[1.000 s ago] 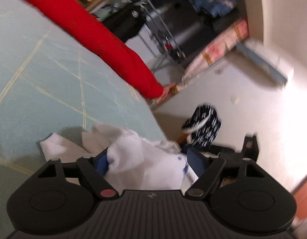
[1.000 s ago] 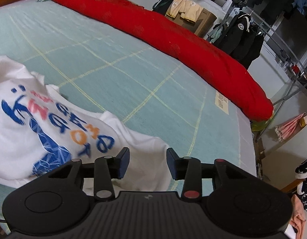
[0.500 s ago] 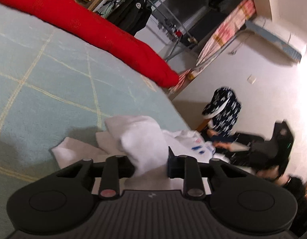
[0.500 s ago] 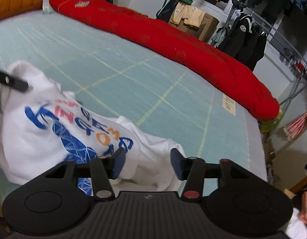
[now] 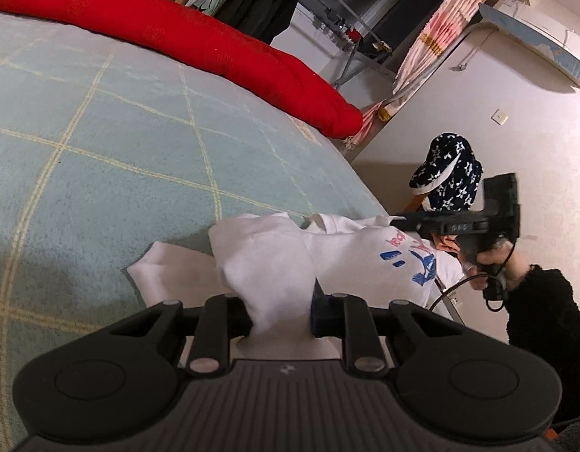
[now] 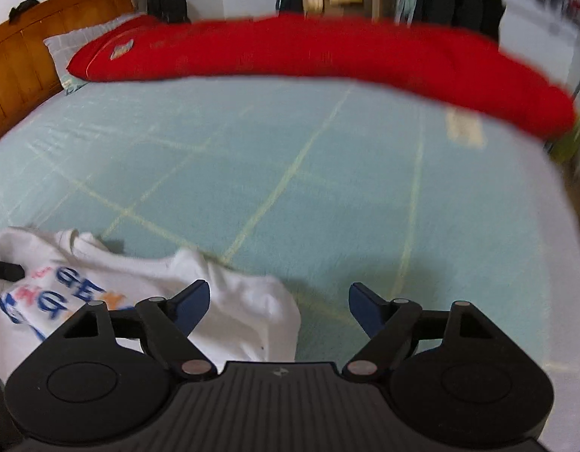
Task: Fold clothes
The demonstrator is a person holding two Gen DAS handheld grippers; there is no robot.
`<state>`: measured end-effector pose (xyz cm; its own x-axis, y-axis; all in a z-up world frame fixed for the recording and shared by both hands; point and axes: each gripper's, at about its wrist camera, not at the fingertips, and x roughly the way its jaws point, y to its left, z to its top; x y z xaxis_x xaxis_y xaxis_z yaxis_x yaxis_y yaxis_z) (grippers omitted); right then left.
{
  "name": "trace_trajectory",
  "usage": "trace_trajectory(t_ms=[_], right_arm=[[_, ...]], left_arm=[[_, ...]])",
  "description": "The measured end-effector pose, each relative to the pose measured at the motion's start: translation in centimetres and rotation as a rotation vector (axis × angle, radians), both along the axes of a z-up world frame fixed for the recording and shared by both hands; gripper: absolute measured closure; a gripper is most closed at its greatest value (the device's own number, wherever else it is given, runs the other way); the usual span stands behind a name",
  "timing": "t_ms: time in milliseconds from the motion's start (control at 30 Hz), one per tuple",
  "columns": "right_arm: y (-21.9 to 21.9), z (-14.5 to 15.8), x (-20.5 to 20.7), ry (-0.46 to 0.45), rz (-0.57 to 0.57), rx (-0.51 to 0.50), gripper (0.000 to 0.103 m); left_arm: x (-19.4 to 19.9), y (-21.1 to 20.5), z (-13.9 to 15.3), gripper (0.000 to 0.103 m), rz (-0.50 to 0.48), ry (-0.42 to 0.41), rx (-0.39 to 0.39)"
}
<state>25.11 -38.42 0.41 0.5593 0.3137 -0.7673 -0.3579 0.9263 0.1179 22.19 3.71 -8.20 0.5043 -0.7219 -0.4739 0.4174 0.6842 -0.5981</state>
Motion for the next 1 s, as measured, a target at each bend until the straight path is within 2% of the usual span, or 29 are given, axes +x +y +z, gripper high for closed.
trace_trajectory(t_ms=[33,67,100,167,400,600,733,833,967,1000], right_arm=[[-0.1,-0.6,0.3,0.025,0.02,0.017,0.021],[0.1,-1.0,0.2,0.037,0.049,0.033,0.034],[0.4,-1.3,0.0,0.044,0.078,0.04,0.059],[1.2,-1.2,-0.4,0.021,0.092,-0.002,0.089],[3.1,2.0,-1.5,-0.159,0.062,-0.12,0.091],[3.6,4.2,-0.4,-0.281,0.012,-0.208,0.091],[3.0,4.1,1.6,-0.298,-0.048,-0.215,0.091],[2.5,3.9,3.3,-0.319,-0.102,-0.222,0.091],[1.4,3.1,6.8,-0.317,-0.178,-0.223,0.091],[1.2,2.6,7.8,-0.302,-0.193,-0.221,0.091]], left_arm=[[0.1,0.0,0.1,0.084,0.001,0.003,0.005],[0.2,0.3,0.2,0.085,0.001,0.003,0.012],[0.3,0.3,0.5,0.088,0.009,-0.003,0.031],[0.9,0.4,1.3,0.091,0.036,-0.023,0.081],[4.4,-0.1,6.5,0.096,0.055,-0.187,0.255],[10.0,-2.4,10.7,0.097,0.069,-0.327,0.458],[14.2,-5.8,11.9,0.096,0.058,-0.395,0.619],[17.1,-8.3,12.2,0.096,0.058,-0.42,0.688],[20.3,-10.8,10.9,0.096,0.053,-0.409,0.728],[21.0,-11.2,10.1,0.096,0.045,-0.383,0.728]])
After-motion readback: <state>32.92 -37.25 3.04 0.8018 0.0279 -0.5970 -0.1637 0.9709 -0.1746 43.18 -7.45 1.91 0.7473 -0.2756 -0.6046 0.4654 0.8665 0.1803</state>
